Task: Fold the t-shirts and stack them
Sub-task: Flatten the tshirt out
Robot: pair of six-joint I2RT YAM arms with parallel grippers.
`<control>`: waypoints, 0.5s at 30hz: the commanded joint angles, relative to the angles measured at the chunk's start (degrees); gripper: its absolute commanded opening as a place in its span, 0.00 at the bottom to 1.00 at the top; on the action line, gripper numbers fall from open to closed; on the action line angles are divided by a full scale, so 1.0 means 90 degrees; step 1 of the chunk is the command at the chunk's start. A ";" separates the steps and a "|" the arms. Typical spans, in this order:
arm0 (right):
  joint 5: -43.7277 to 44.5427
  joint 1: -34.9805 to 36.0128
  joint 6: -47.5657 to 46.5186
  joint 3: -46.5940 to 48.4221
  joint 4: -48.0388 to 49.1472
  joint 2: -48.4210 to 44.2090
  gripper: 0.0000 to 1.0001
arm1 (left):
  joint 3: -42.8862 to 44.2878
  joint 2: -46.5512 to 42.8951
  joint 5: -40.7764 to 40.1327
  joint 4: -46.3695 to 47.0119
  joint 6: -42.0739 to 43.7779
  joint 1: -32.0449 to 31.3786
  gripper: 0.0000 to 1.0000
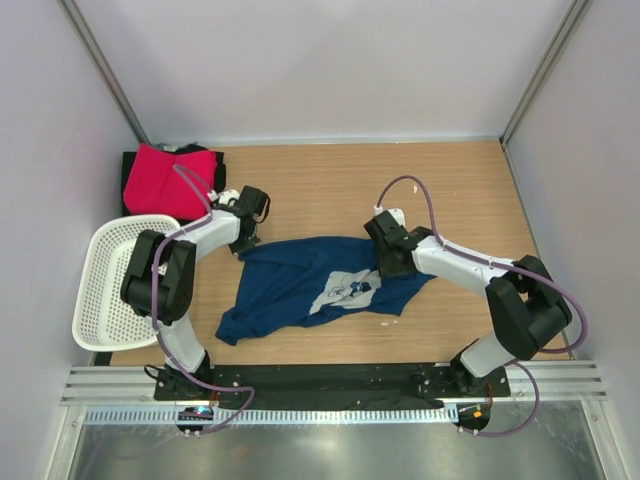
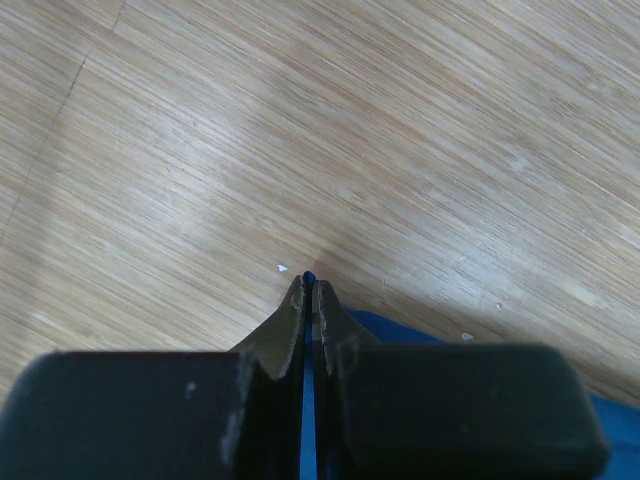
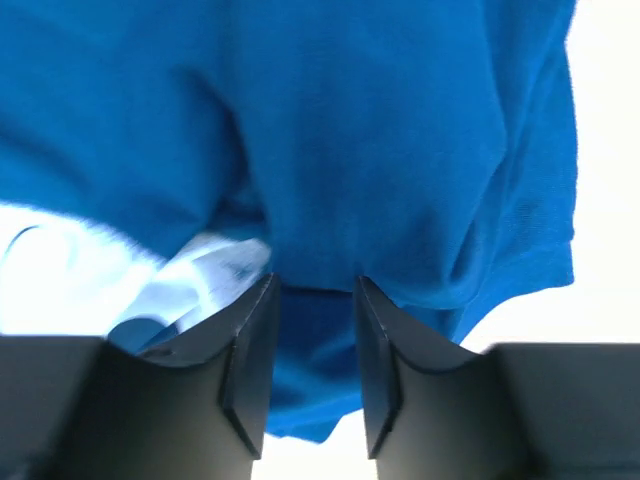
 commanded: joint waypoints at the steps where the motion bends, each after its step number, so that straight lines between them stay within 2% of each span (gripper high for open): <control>1: 0.0423 0.0005 0.0061 0.0028 0.0515 0.0059 0.39 | -0.0042 -0.0271 -0.0035 0.0201 0.0067 0.0029 0.00; 3: 0.0374 0.0005 0.0022 0.0076 0.0595 0.0254 0.39 | -0.0042 -0.0261 -0.0034 0.0220 0.0077 0.0029 0.00; 5: 0.0383 0.0005 -0.0007 0.0106 0.0722 0.0382 0.53 | -0.0052 -0.0261 -0.0025 0.0220 0.0086 0.0029 0.00; 8: 0.0520 0.0005 -0.0037 0.0135 0.0800 0.0606 0.64 | -0.0071 -0.0251 0.0005 0.0249 0.0087 0.0038 0.00; 9: 0.0520 0.0005 -0.0027 0.0154 0.0820 0.0646 0.71 | -0.0071 -0.0261 0.0024 0.0259 0.0096 0.0038 0.00; 10: 0.0452 0.0005 -0.0037 0.0145 0.0897 0.0694 0.72 | -0.0071 -0.0251 0.0015 0.0259 0.0106 0.0029 0.00; 12: 0.0461 0.0005 -0.0008 0.0096 0.0995 0.0724 0.69 | -0.0071 -0.0242 0.0005 0.0269 0.0116 0.0038 0.00; 15: 0.0715 0.0005 0.0012 0.0135 0.1006 0.0773 0.49 | -0.0052 -0.0232 0.0014 0.0278 0.0135 0.0038 0.00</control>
